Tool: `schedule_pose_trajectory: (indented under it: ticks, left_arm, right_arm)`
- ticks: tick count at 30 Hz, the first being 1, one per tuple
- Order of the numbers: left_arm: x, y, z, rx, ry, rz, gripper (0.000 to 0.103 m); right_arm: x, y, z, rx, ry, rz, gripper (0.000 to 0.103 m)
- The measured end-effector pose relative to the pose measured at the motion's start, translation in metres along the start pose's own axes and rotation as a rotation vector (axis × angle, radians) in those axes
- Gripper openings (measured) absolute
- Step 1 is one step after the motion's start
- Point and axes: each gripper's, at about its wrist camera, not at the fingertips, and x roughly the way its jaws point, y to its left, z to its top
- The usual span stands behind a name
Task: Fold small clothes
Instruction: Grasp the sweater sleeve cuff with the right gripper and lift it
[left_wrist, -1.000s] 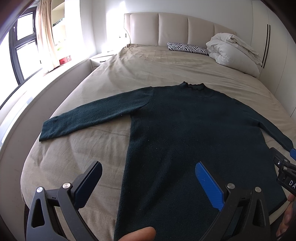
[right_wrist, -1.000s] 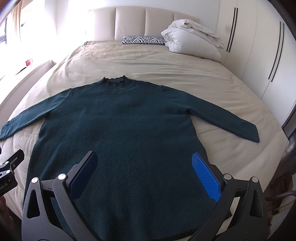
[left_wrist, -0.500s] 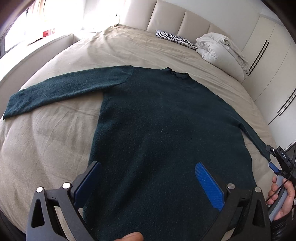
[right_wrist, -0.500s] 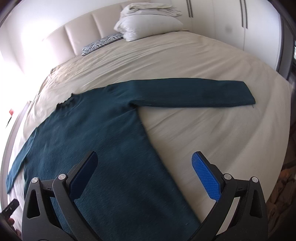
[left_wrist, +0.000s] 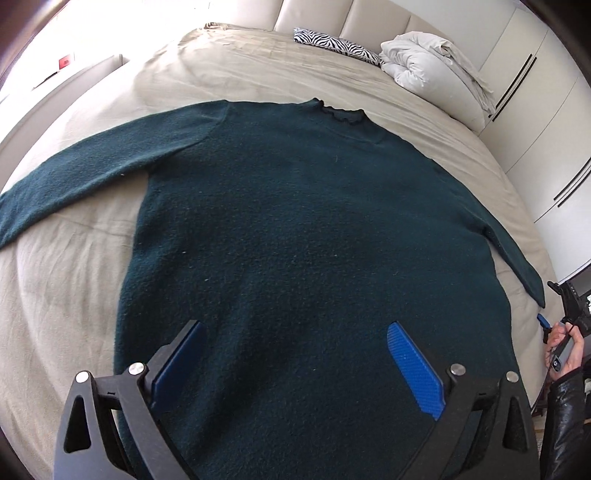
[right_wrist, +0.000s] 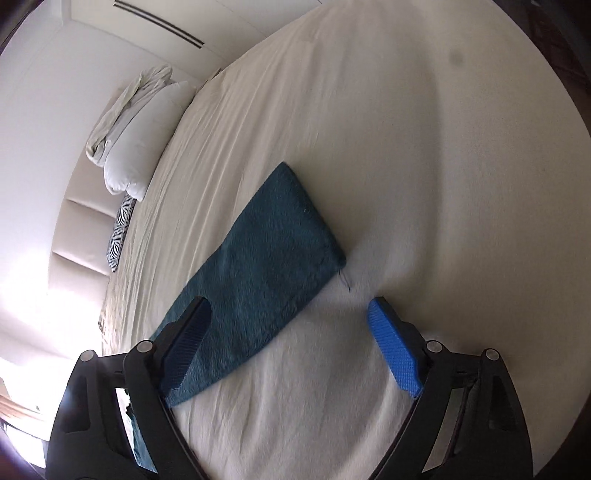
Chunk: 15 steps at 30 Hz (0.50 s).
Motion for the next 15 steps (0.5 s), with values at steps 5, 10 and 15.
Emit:
schedule_pose_trajectory:
  ticks: [5, 10, 15]
  left_arm:
    - [0.021, 0.008, 0.008, -0.124, 0.066, -0.152, 0.103]
    - [0.022, 0.008, 0.012, -0.109, 0.007, -0.184, 0.103]
    - [0.027, 0.014, 0.025, -0.104, 0.08, -0.17, 0.103]
  right_arm:
    - [0.022, 0.01, 0.023, -0.053, -0.01, -0.017, 0.075]
    - [0.037, 0.05, 0.017, -0.119, 0.034, -0.025, 0.041]
    - [0.035, 0.09, 0.003, -0.225, 0.027, -0.031, 0.018]
